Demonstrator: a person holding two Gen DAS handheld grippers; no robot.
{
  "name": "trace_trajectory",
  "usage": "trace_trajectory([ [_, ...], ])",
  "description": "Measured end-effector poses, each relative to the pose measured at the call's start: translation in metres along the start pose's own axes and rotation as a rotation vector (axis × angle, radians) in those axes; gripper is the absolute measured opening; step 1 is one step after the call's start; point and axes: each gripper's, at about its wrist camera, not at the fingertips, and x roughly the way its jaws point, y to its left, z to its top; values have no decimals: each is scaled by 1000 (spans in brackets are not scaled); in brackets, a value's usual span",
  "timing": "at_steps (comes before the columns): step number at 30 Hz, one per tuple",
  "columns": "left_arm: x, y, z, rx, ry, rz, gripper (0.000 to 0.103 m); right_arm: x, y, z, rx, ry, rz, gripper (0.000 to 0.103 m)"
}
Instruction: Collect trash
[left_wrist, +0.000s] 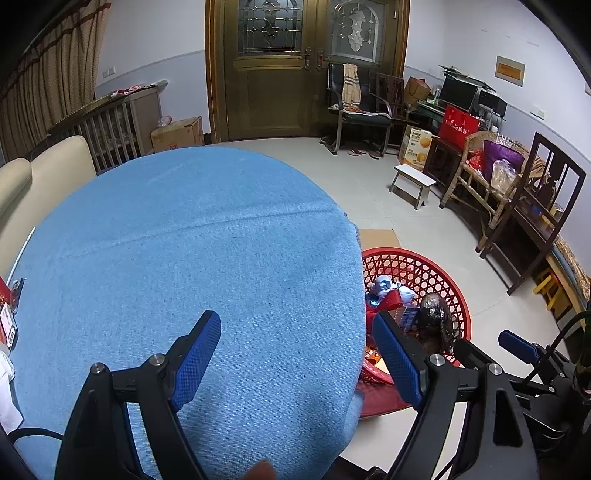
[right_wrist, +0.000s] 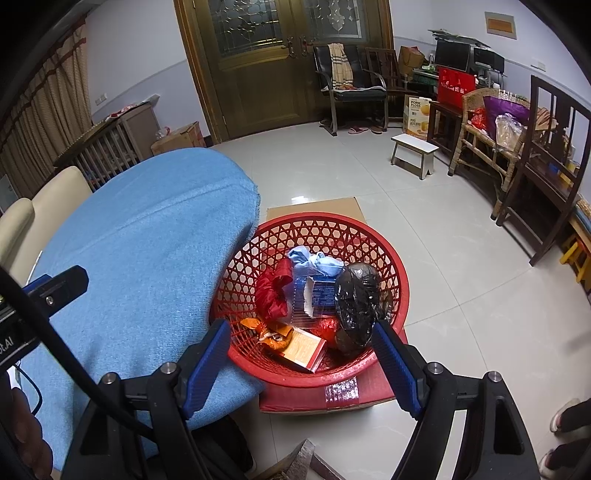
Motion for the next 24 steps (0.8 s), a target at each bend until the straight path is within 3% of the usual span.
trace_trajectory([
  [24,-4,-11,-2,66,-10,-35,85,4,-6,-2,21,16,-10,81],
])
